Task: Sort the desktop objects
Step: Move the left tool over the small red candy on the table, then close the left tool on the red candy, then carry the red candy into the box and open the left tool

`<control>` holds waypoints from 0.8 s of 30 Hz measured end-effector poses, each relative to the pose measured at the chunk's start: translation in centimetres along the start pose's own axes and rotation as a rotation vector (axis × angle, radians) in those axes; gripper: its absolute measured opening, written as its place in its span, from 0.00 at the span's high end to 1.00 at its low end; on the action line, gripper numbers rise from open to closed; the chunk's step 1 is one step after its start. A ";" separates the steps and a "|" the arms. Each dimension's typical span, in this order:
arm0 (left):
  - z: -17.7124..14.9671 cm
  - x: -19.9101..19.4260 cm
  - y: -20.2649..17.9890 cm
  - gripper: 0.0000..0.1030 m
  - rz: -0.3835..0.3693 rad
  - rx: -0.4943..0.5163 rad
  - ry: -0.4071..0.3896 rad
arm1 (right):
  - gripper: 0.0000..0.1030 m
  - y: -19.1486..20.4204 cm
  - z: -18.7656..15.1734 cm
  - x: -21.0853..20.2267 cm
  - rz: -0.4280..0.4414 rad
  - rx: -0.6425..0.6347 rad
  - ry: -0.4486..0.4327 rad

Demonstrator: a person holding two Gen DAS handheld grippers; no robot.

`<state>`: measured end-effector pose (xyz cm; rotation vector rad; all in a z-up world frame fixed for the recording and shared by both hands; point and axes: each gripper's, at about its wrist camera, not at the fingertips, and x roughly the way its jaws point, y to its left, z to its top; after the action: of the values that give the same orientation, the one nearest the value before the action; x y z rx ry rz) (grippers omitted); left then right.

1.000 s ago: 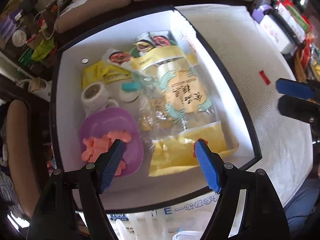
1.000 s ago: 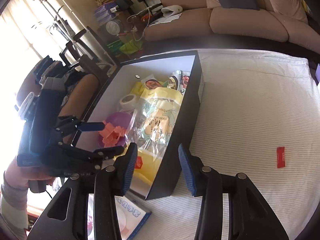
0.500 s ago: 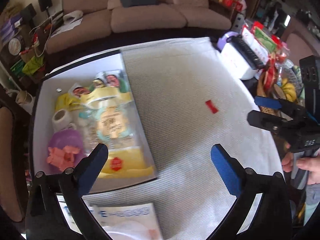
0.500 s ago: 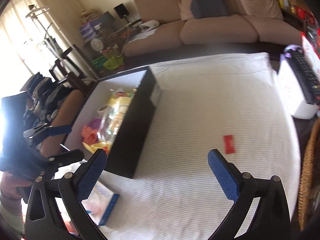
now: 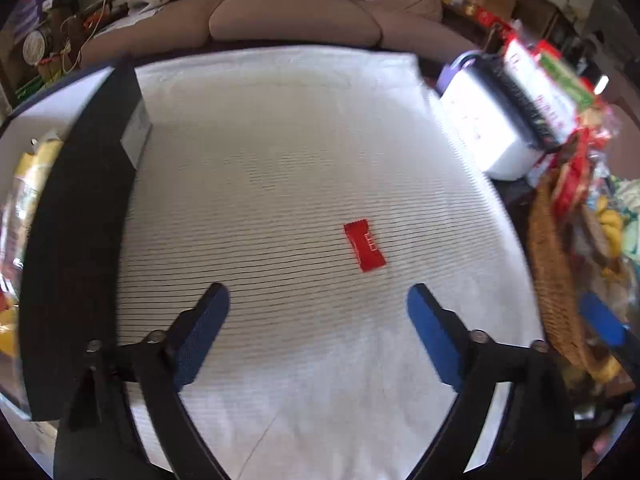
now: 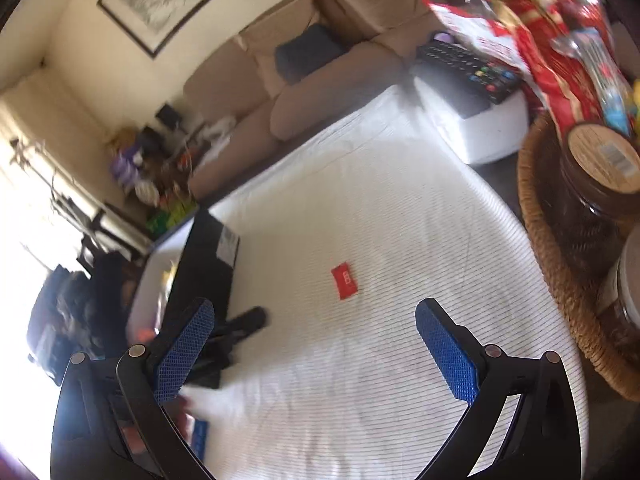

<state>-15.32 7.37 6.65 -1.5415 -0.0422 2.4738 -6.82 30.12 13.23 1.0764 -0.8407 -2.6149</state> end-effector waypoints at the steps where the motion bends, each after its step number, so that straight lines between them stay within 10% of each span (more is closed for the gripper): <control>1: 0.1 1.4 -0.5 0.21 0.004 -0.001 0.012 | 0.00 -0.3 0.1 0.0 0.000 -0.006 -0.005; 9: 1.5 8.2 -4.1 0.25 0.087 -0.017 -0.004 | 0.00 -1.7 1.3 1.6 0.007 -0.040 0.050; 15: 1.8 8.9 -5.0 0.53 0.137 0.027 -0.053 | 0.00 -2.6 1.4 1.9 0.017 -0.032 0.069; 17: 1.9 8.6 -4.8 0.80 0.146 0.019 -0.066 | 0.00 -2.9 1.3 1.9 0.008 -0.031 0.072; 24: 1.6 7.7 -3.6 0.80 0.105 -0.014 -0.054 | 0.00 -3.3 0.9 1.7 -0.008 -0.031 0.073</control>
<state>-19.35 12.59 1.12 -1.5191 0.0121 2.6013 -8.55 32.55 10.90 1.1615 -0.7785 -2.5695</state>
